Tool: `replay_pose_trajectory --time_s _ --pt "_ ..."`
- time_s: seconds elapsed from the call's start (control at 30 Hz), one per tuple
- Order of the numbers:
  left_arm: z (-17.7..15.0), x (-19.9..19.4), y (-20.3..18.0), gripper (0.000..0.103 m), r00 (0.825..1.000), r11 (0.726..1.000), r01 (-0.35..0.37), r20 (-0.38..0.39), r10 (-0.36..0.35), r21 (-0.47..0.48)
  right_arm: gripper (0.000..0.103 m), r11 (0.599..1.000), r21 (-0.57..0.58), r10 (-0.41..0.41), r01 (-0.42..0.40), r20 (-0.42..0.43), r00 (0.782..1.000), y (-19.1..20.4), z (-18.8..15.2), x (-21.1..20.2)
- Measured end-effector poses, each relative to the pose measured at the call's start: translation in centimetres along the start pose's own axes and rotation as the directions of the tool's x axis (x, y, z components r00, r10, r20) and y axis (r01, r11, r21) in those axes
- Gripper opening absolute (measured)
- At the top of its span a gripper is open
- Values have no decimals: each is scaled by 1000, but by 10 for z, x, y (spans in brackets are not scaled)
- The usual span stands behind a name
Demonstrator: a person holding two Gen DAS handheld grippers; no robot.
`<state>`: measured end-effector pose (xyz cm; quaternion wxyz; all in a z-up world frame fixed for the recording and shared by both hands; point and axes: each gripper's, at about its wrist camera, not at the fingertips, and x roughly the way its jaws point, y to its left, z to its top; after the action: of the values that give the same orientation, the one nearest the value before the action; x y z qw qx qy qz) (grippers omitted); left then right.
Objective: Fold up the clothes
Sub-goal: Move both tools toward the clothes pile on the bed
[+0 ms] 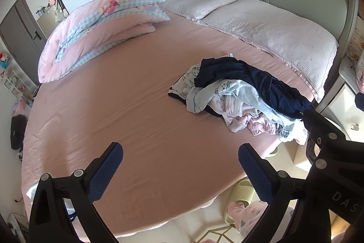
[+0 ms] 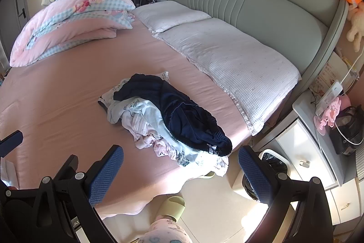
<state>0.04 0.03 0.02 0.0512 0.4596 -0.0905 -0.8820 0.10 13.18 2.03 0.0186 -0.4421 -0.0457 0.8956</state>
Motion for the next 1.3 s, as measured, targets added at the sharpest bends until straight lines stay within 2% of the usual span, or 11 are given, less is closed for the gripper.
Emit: replay_pose_trajectory --time_s 0.13,0.2,0.57,0.93,1.13,1.3 --pt "-2 -4 1 103 1000 1000 -12 13 12 20 101 1000 -1 4 -4 -5 1000 2 1 1" --pt "1 -3 2 103 1000 1000 6 -10 -6 19 101 1000 -5 4 -4 -6 1000 3 1 2" --pt "-5 7 3 103 999 1000 31 -10 -31 4 101 1000 -8 7 -7 -19 1000 3 0 12" --pt "-2 31 7 103 997 998 65 -52 -65 -15 101 998 6 -57 58 -76 995 -6 -1 48" --pt "1 42 5 103 994 996 85 -60 -86 -27 101 1000 29 -8 11 -98 995 -9 -1 65" --pt "10 45 -4 103 995 995 96 -22 -96 5 101 993 105 67 -54 -125 990 -20 -2 81"
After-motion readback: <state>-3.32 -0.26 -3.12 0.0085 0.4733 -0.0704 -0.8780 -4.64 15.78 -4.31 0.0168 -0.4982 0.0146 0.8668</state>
